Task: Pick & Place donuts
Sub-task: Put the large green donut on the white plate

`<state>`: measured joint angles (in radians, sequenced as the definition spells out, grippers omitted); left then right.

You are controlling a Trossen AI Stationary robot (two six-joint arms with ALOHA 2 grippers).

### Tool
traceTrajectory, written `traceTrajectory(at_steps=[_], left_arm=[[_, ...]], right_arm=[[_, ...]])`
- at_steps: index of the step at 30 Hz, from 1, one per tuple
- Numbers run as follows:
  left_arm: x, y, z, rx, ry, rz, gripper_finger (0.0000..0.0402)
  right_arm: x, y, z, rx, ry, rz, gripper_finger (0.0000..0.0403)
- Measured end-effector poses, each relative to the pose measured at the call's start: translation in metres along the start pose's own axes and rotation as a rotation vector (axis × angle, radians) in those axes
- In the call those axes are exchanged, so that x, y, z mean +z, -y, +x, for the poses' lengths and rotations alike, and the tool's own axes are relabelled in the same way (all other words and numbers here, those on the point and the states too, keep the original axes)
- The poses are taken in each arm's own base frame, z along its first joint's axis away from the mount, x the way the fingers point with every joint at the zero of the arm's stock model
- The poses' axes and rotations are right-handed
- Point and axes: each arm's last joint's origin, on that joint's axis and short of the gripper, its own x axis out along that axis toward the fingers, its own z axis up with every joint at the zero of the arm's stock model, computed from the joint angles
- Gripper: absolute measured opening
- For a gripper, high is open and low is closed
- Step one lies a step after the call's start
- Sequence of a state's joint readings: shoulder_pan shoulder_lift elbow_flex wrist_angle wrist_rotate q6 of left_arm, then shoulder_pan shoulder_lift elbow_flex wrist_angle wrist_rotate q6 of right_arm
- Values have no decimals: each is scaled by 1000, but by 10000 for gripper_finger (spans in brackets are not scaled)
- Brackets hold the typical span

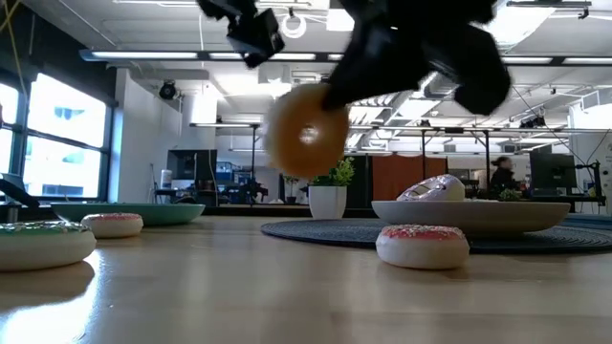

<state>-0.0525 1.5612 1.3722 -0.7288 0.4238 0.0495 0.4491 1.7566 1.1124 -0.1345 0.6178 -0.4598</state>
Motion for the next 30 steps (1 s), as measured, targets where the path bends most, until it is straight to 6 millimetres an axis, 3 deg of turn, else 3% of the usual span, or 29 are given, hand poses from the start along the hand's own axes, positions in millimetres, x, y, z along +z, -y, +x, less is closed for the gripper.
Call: traceTrajectory(at_steps=[4, 9, 13, 15, 20, 26, 30], left_arm=[[8, 5, -16, 45, -36, 36, 206], [18, 11, -35, 124, -51, 80, 206], [25, 13, -45, 193, -38, 105, 206], [26, 14, -47, 203, -37, 117, 206], [27, 14, -47, 205, -36, 145, 206], [27, 14, -47, 205, -37, 148, 206], [27, 14, -47, 207, -37, 148, 206]], right_arm=[[-10, -6, -20, -80, -149, 46, 6], [-22, -3, -65, -242, -241, 185, 10], [-39, -7, -94, -265, -313, 320, 5], [-46, -15, -101, -248, -359, 300, 6], [-66, -33, -101, -251, -409, 209, 5], [-95, -35, -87, -336, -474, 258, 13], [-112, -35, -78, -285, -568, 279, 21]])
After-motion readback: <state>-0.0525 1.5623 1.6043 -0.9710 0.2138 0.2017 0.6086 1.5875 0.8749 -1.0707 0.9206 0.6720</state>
